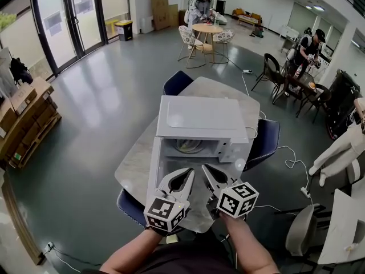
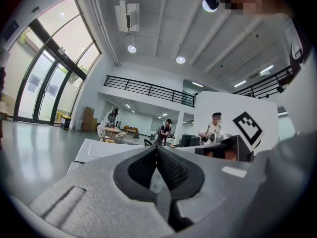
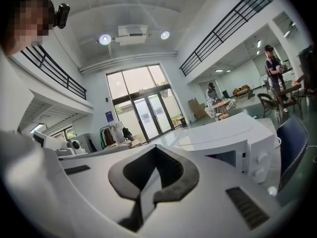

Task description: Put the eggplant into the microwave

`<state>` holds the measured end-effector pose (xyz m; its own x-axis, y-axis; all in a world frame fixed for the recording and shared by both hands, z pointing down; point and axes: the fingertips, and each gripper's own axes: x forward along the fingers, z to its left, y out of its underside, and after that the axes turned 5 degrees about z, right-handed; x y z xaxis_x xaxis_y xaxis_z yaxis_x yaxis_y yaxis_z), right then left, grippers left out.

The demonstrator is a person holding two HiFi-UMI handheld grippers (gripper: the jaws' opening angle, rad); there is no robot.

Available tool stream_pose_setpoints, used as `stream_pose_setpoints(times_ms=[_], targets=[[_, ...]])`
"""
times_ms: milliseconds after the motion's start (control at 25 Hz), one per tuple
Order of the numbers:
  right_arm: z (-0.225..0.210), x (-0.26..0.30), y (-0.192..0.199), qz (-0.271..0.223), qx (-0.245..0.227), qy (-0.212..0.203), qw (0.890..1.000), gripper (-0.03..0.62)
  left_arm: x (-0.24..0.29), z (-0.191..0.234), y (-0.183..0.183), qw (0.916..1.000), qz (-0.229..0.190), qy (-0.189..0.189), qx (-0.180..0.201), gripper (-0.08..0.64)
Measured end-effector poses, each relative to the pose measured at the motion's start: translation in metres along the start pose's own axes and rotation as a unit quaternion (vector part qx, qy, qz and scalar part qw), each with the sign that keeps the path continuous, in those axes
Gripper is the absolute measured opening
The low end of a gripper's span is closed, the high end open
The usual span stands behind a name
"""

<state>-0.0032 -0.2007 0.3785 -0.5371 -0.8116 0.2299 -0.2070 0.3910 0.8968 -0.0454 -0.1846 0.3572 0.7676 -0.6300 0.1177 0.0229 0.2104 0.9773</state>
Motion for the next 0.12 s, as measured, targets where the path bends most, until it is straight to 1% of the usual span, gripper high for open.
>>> stream_pose_setpoints(times_ms=[120], targets=[[-0.0002, 0.0009, -0.0015, 0.000, 0.001, 0.001, 1.000, 0.002, 0.0011, 0.0010, -0.0006, 1.0000, 0.002, 0.000, 0.001, 0.006]])
